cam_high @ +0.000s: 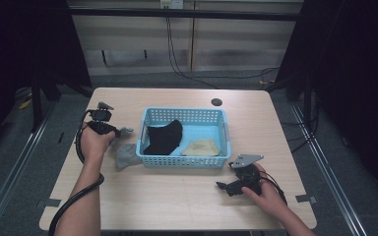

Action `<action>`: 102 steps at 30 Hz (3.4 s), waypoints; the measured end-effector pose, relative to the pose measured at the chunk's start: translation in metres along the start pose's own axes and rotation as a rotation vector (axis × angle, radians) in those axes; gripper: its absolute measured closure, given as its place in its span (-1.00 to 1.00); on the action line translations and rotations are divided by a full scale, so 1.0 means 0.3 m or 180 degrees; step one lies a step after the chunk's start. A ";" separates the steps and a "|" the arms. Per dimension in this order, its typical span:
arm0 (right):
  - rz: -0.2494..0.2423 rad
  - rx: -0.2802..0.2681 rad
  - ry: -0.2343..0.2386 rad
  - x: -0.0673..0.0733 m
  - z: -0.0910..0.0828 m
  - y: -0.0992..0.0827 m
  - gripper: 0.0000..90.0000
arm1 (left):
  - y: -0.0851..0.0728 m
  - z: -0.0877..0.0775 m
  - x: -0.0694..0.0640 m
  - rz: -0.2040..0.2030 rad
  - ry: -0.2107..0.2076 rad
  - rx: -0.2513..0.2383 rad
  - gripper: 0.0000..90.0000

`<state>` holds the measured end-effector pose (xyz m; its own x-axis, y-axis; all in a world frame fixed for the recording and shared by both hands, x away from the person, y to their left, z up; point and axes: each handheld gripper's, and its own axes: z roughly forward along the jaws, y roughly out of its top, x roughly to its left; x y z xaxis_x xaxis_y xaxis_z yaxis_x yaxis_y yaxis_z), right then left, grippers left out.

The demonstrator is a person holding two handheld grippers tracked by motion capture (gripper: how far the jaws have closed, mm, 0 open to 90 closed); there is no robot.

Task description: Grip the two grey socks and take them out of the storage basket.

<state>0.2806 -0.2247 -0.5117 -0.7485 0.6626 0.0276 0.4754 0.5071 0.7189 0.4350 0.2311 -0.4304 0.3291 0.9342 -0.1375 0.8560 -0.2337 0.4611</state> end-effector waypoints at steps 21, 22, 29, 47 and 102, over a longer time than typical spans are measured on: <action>-0.0001 0.0000 -0.0002 0.000 0.000 0.000 -0.78 | -0.046 -0.010 -0.023 -0.0075 -0.0132 -0.0195 -0.23; -0.0002 0.0000 -0.0002 0.000 0.000 0.000 -0.78 | -0.049 -0.013 -0.023 -0.0057 -0.0137 -0.0189 -0.25; -0.0001 0.0000 -0.0001 0.000 0.000 0.000 -0.78 | -0.077 -0.028 -0.023 0.0002 -0.0167 -0.0189 -0.37; -0.0002 -0.0001 -0.0002 0.000 0.000 0.000 -0.78 | -0.187 -0.058 -0.012 0.0098 -0.0258 -0.0345 -0.46; -0.0002 0.0000 -0.0003 0.000 0.000 0.000 -0.78 | -0.506 -0.021 0.031 0.0643 -0.0404 -0.0628 -0.60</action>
<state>0.2806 -0.2246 -0.5118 -0.7482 0.6629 0.0264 0.4749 0.5074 0.7190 0.3055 0.2771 -0.4962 0.5425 0.8302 -0.1285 0.6784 -0.3426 0.6499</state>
